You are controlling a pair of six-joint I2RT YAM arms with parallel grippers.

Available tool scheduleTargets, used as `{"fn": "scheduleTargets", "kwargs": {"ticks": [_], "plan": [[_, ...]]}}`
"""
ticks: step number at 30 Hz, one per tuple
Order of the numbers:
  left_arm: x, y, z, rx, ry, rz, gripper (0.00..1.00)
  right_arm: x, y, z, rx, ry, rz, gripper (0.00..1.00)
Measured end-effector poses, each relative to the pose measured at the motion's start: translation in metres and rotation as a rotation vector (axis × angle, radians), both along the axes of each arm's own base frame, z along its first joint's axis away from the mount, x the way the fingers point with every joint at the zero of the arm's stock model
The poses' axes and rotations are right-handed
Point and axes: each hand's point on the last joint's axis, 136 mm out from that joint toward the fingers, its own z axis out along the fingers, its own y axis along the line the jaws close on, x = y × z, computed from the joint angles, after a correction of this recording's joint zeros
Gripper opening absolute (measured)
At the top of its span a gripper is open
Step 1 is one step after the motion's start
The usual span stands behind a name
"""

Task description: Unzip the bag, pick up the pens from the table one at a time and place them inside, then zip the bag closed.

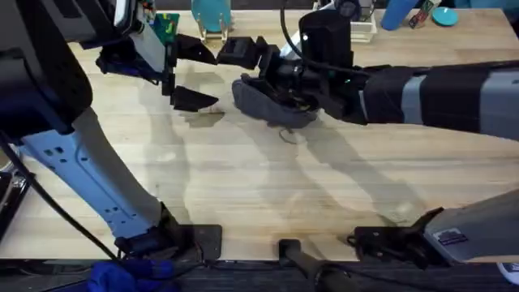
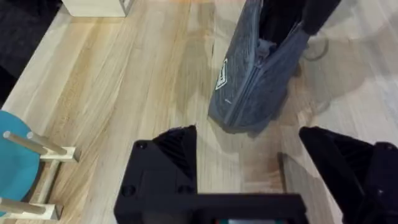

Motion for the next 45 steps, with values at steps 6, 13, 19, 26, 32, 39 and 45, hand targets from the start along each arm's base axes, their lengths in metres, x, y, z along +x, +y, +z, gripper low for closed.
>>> {"fn": "scheduleTargets", "kwargs": {"ticks": [6, 13, 19, 26, 32, 39, 45], "plan": [[0.000, 0.000, 0.000, 0.000, 0.000, 0.000, 0.994, 0.000, 0.001, 0.008, 0.036, -0.035, 0.018, 0.996], [0.000, 0.000, 0.000, 0.000, 0.000, 0.000, 0.993, -0.001, 0.006, 0.026, 0.094, -0.097, 0.053, 0.996], [0.000, 0.000, 0.000, 0.000, 0.000, 0.000, 0.993, -0.004, 0.007, 0.023, 0.090, -0.082, 0.066, 0.996], [0.000, 0.000, 0.000, 0.000, 0.000, 0.000, 0.994, -0.006, -0.004, 0.019, 0.061, -0.029, 0.060, 0.996], [0.000, 0.000, 0.000, 0.000, 0.000, 0.000, 0.994, -0.003, -0.001, 0.040, 0.111, -0.101, 0.073, 0.997], [0.000, 0.000, 0.000, 0.000, 0.000, 0.000, 0.994, -0.008, -0.001, 0.063, 0.128, -0.185, 0.102, 0.996], [0.000, 0.000, 0.000, 0.000, 0.000, 0.000, 0.993, -0.017, -0.006, 0.089, 0.100, -0.296, 0.132, 0.997]]}}
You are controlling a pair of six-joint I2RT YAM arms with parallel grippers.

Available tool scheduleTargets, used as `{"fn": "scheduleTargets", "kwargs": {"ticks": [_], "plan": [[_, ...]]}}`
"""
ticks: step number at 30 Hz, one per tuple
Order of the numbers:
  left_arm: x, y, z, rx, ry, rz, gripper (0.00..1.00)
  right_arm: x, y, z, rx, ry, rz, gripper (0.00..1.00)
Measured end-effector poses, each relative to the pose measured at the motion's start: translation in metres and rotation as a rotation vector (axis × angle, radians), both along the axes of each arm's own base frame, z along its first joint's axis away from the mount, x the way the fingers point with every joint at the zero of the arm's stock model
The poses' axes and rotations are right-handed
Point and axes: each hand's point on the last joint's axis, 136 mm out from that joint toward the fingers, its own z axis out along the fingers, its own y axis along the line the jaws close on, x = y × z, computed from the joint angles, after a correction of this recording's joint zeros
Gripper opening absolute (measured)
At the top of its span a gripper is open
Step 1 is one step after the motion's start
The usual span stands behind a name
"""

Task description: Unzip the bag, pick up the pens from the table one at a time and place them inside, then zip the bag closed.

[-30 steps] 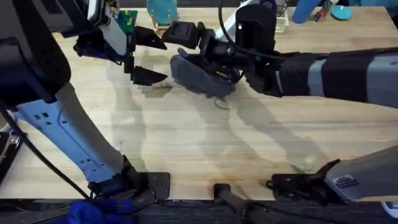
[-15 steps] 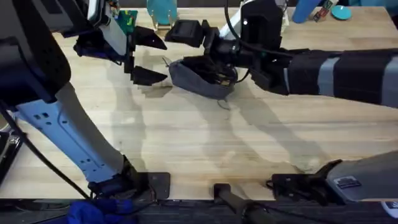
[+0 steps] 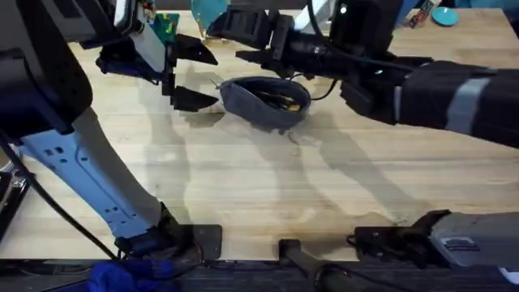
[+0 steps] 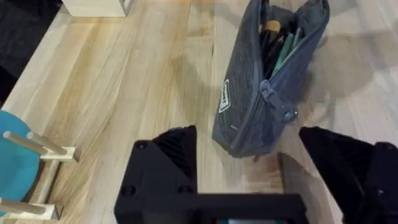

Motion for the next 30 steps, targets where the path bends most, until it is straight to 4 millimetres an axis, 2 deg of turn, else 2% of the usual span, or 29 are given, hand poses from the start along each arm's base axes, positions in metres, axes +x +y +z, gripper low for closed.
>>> {"fn": "scheduleTargets", "kwargs": {"ticks": [9, 20, 30], "plan": [[0.000, 0.000, 0.000, 0.000, 0.001, 0.000, 0.993, -0.013, 0.000, -0.009, -0.206, 0.028, 0.062, 0.995], [0.000, 0.000, 0.000, 0.000, 0.001, 0.000, 0.993, -0.026, 0.007, 0.019, -0.455, -0.103, 0.112, 0.995], [0.000, 0.000, 0.000, 0.000, 0.000, 0.000, 0.993, -0.037, 0.008, 0.029, -0.631, -0.243, 0.132, 0.996]]}}
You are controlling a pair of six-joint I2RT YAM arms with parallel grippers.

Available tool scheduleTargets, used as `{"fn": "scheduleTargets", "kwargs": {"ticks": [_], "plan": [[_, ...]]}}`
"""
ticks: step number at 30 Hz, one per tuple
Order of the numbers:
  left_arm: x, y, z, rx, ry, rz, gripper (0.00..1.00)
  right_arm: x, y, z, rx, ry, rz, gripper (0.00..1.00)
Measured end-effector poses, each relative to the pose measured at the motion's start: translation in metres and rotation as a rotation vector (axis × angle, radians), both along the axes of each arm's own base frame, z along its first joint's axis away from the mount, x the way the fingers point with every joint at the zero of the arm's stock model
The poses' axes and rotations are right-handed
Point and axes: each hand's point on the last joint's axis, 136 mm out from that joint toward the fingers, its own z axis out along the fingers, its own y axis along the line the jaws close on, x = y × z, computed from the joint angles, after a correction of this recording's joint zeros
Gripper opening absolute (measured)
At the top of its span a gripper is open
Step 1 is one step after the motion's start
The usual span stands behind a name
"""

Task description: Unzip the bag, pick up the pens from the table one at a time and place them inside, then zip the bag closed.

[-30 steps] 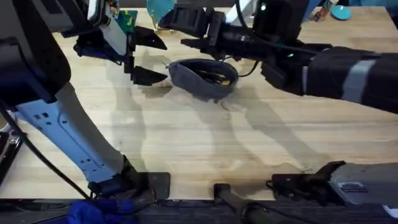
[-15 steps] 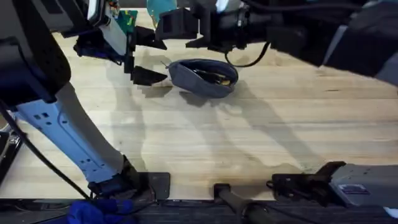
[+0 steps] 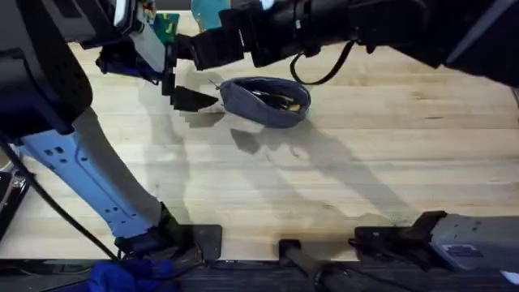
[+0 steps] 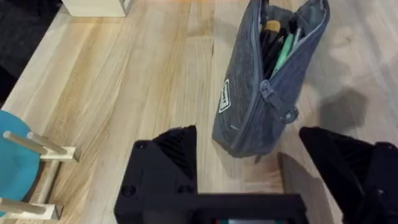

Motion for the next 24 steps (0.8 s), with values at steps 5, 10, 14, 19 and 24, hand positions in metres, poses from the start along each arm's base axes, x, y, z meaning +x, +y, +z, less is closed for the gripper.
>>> {"fn": "scheduleTargets", "kwargs": {"ticks": [5, 10, 14, 19, 24], "plan": [[-0.001, 0.000, 0.000, -0.002, 0.008, 0.000, 0.993, -0.002, -0.002, -0.001, -0.050, -0.026, -0.002, 0.996], [-0.004, -0.001, 0.002, -0.010, 0.032, 0.003, 0.995, -0.004, -0.003, -0.005, -0.082, -0.040, 0.003, 0.996], [-0.005, 0.006, 0.003, -0.014, 0.041, 0.023, 0.996, -0.004, -0.006, -0.008, -0.099, -0.039, -0.003, 0.996], [-0.003, 0.029, 0.003, -0.017, 0.042, 0.084, 0.995, -0.004, -0.010, -0.012, -0.124, -0.033, -0.016, 0.995], [-0.001, 0.042, 0.001, -0.009, 0.028, 0.118, 0.996, -0.001, -0.012, -0.012, -0.133, -0.042, -0.031, 0.995]]}}
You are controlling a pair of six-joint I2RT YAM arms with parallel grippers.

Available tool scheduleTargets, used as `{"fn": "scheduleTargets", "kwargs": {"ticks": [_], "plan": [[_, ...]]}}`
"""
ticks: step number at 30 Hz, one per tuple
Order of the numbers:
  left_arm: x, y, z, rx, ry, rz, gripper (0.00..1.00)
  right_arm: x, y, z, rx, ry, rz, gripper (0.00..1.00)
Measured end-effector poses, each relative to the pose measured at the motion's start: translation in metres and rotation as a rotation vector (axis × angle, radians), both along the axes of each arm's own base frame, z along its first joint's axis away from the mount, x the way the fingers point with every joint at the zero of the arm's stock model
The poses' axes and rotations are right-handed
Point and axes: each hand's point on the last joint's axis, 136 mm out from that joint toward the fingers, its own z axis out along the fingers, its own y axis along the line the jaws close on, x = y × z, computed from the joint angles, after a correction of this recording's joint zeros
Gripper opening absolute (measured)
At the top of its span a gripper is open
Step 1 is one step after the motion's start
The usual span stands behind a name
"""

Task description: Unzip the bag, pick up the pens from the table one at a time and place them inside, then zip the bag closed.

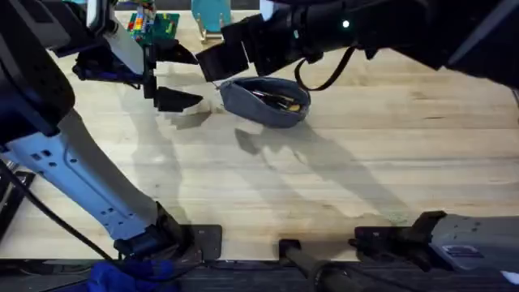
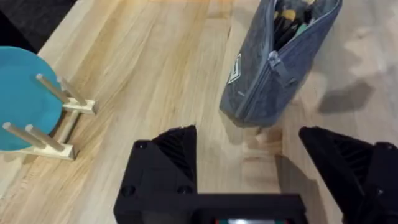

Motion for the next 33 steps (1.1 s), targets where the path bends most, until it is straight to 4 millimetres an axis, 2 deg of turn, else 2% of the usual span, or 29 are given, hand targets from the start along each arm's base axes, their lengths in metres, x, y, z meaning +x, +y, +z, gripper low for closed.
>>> {"fn": "scheduleTargets", "kwargs": {"ticks": [10, 17, 23, 29, 33], "plan": [[0.007, 0.003, -0.008, 0.051, -0.053, -0.014, 0.995, 0.001, 0.003, -0.004, -0.026, -0.024, 0.000, 0.995], [0.008, 0.004, -0.008, 0.054, -0.059, -0.014, 0.996, 0.006, 0.015, -0.018, -0.101, -0.087, 0.012, 0.995], [0.008, 0.004, -0.008, 0.054, -0.059, -0.015, 0.996, 0.013, 0.023, -0.021, -0.118, -0.140, 0.024, 0.995], [0.008, 0.004, -0.008, 0.055, -0.062, -0.014, 0.995, 0.016, 0.031, -0.040, -0.156, -0.138, 0.049, 0.997], [0.009, 0.005, -0.008, 0.060, -0.071, -0.014, 0.995, 0.017, 0.033, -0.042, -0.160, -0.139, 0.053, 0.997]]}}
